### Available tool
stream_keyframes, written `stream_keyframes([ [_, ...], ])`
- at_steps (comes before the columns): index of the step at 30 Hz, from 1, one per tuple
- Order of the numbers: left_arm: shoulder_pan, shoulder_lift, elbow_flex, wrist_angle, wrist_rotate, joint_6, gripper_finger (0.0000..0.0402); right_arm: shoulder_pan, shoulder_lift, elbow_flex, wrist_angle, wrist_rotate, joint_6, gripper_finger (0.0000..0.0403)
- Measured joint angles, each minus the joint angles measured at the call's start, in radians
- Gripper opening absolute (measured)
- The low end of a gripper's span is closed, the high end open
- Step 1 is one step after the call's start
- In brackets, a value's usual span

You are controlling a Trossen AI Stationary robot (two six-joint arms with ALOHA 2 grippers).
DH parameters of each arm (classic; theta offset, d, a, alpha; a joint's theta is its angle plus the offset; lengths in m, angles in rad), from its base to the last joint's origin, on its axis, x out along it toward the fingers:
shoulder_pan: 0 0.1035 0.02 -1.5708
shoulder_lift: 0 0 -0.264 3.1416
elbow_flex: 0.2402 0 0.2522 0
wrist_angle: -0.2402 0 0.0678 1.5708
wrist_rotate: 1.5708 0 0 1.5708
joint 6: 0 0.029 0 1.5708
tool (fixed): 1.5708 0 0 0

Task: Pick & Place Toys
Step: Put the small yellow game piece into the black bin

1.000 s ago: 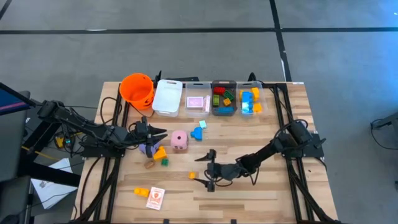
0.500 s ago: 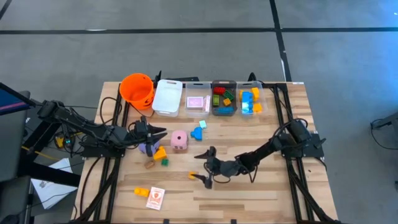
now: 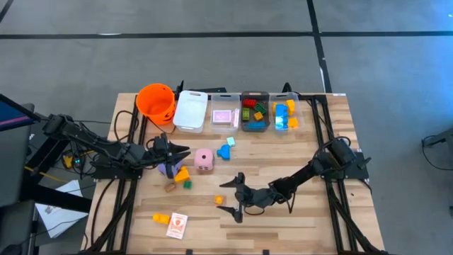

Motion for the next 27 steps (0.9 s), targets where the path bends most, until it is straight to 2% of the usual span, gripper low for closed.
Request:
stream_keyframes([
  [4, 0.0, 0.0, 0.0, 0.0, 0.0, -0.003, 0.009, 0.015, 0.008, 0.023, -0.001, 0.004, 0.012, 0.0384],
  [8, 0.0, 0.0, 0.0, -0.001, 0.001, -0.061, 0.009, 0.053, 0.115, 0.063, 0.074, 0.078, 0.02, 0.0384],
  [11, 0.0, 0.0, 0.0, -0.027, 0.018, -0.1, 0.009, 0.075, 0.213, 0.143, 0.175, 0.084, 0.009, 0.0384],
  [13, 0.0, 0.0, 0.0, -0.039, 0.057, -0.105, 0.009, 0.082, 0.26, 0.206, 0.171, 0.098, -0.007, 0.0384],
  [19, 0.0, 0.009, 0.0, -0.036, 0.168, -0.149, 0.009, 0.082, 0.287, 0.329, -0.061, 0.261, -0.043, 0.0384],
  [21, 0.0, 0.01, 0.0, -0.04, 0.183, -0.15, 0.009, 0.072, 0.287, 0.346, -0.154, 0.278, -0.003, 0.0384],
  [24, -0.001, 0.01, 0.0, -0.038, 0.184, -0.15, 0.009, 0.049, 0.287, 0.356, -0.234, 0.265, 0.116, 0.0384],
  [27, -0.001, 0.01, 0.0, -0.038, 0.183, -0.15, 0.009, 0.019, 0.295, 0.356, -0.299, 0.172, 0.223, 0.0384],
])
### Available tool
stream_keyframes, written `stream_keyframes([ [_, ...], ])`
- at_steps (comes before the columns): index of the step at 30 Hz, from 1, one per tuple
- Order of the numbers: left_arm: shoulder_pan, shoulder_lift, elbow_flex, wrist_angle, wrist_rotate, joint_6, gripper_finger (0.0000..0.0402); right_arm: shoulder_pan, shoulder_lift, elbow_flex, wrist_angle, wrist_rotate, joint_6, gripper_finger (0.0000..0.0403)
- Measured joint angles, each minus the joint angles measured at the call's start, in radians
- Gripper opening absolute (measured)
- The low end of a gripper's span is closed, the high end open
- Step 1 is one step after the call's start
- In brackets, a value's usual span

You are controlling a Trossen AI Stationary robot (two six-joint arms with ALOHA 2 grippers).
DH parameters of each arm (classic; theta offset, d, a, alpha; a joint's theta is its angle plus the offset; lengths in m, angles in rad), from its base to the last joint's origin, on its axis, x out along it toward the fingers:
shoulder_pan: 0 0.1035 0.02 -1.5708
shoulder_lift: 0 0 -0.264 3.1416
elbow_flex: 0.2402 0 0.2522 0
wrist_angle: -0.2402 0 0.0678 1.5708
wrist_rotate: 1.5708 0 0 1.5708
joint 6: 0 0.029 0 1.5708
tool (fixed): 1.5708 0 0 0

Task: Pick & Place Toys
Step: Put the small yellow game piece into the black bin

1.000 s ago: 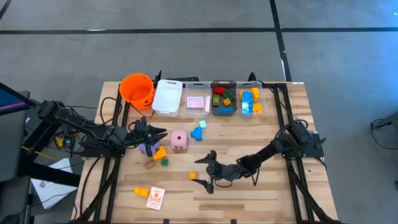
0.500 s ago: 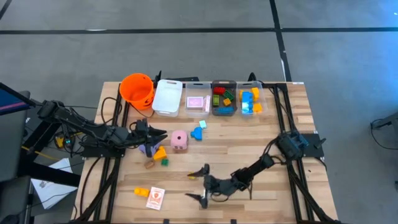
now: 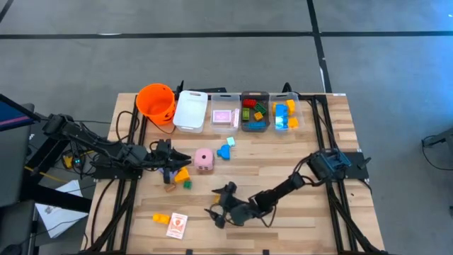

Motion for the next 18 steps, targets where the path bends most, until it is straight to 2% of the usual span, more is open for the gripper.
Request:
stream_keyframes([
  [3, 0.0, 0.0, 0.0, 0.0, 0.0, 0.0, 0.009, -0.024, 0.001, -0.001, -0.05, -0.047, 0.061, 0.0384],
  [9, 0.0, 0.0, 0.0, 0.0, 0.0, 0.0, 0.009, -0.04, -0.002, 0.001, -0.172, -0.046, 0.137, 0.0384],
  [14, 0.0, 0.0, 0.0, 0.0, 0.019, -0.001, 0.009, -0.046, -0.008, 0.005, -0.234, -0.081, 0.155, 0.0384],
  [18, 0.0, 0.0, 0.0, 0.0, 0.033, -0.001, 0.009, -0.045, -0.008, 0.006, -0.275, -0.094, 0.109, 0.0383],
])
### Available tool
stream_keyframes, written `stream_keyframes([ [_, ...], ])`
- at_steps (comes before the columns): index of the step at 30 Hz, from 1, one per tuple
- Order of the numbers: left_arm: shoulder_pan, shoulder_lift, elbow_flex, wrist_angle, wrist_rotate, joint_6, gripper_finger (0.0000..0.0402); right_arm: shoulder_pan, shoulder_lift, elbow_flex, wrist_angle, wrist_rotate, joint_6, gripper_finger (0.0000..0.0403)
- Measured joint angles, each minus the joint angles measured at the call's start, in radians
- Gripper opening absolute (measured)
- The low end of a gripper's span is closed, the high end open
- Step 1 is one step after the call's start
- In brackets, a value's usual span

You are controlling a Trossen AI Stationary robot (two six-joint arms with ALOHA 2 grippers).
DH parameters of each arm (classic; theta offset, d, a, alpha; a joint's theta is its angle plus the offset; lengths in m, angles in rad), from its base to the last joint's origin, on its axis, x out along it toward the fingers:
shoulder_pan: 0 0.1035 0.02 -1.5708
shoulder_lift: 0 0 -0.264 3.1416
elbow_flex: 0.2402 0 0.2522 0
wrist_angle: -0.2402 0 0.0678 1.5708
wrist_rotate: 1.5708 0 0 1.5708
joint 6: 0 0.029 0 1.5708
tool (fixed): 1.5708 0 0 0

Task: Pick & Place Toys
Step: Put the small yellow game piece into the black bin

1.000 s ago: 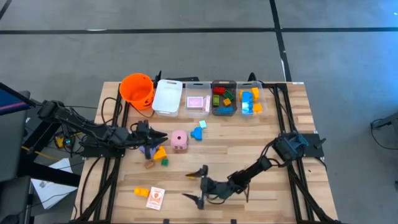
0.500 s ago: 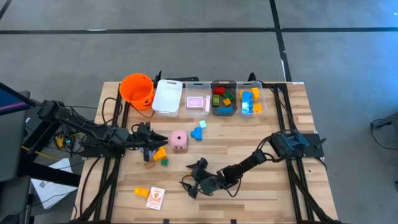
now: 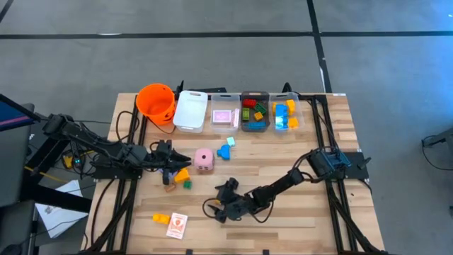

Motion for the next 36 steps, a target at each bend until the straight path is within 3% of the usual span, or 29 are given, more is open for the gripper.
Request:
stream_keyframes([
  [13, 0.0, 0.0, 0.0, 0.0, 0.0, 0.0, 0.009, 0.02, 0.004, -0.008, 0.001, 0.006, -0.097, 0.0353],
  [25, 0.0, 0.0, 0.0, 0.001, -0.001, -0.059, 0.009, 0.11, 0.01, -0.011, 0.01, 0.163, -0.075, 0.0349],
  [36, 0.0, 0.0, 0.0, 0.002, -0.002, -0.059, 0.009, 0.103, 0.009, -0.011, 0.012, 0.153, -0.015, 0.0324],
])
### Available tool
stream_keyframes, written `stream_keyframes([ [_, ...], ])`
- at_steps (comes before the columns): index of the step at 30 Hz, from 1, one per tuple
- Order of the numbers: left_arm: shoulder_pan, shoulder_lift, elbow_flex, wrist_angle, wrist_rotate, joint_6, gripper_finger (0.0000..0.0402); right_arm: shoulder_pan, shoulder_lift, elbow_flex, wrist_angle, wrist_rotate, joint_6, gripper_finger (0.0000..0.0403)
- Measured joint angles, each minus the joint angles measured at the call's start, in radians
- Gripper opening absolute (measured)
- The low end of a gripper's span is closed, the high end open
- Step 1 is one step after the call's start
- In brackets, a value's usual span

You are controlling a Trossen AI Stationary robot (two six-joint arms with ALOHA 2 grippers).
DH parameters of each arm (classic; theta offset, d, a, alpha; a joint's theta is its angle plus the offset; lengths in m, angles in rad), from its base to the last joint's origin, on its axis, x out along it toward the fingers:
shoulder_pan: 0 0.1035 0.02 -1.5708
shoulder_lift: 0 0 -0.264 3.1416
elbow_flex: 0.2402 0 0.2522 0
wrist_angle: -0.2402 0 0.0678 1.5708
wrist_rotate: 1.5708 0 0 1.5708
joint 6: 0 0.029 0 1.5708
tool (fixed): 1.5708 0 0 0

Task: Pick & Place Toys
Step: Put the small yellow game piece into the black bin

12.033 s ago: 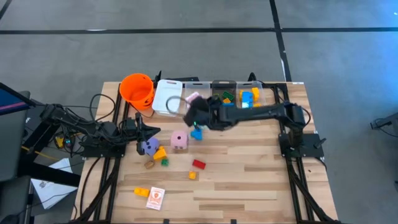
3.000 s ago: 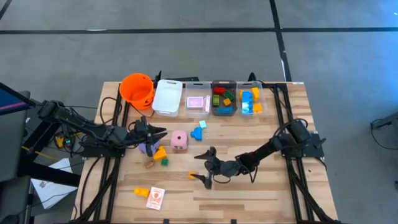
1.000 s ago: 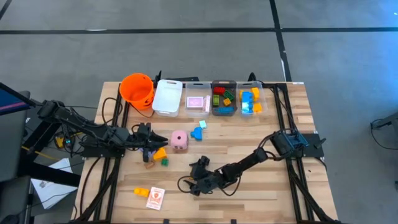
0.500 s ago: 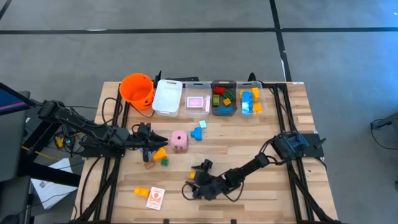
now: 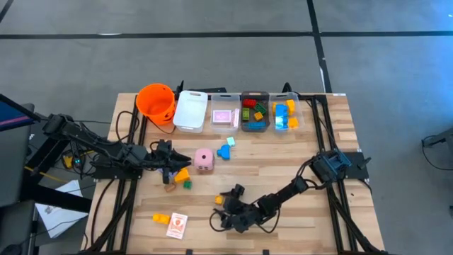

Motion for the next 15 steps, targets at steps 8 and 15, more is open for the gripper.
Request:
stream_keyframes([
  [8, 0.0, 0.0, 0.0, 0.0, 0.0, -0.003, 0.009, -0.006, 0.0, 0.0, -0.008, 0.007, 0.023, 0.0225],
  [15, 0.0, 0.0, 0.0, -0.001, 0.0, -0.02, 0.009, -0.007, -0.005, 0.0, -0.013, 0.081, 0.15, 0.0131],
])
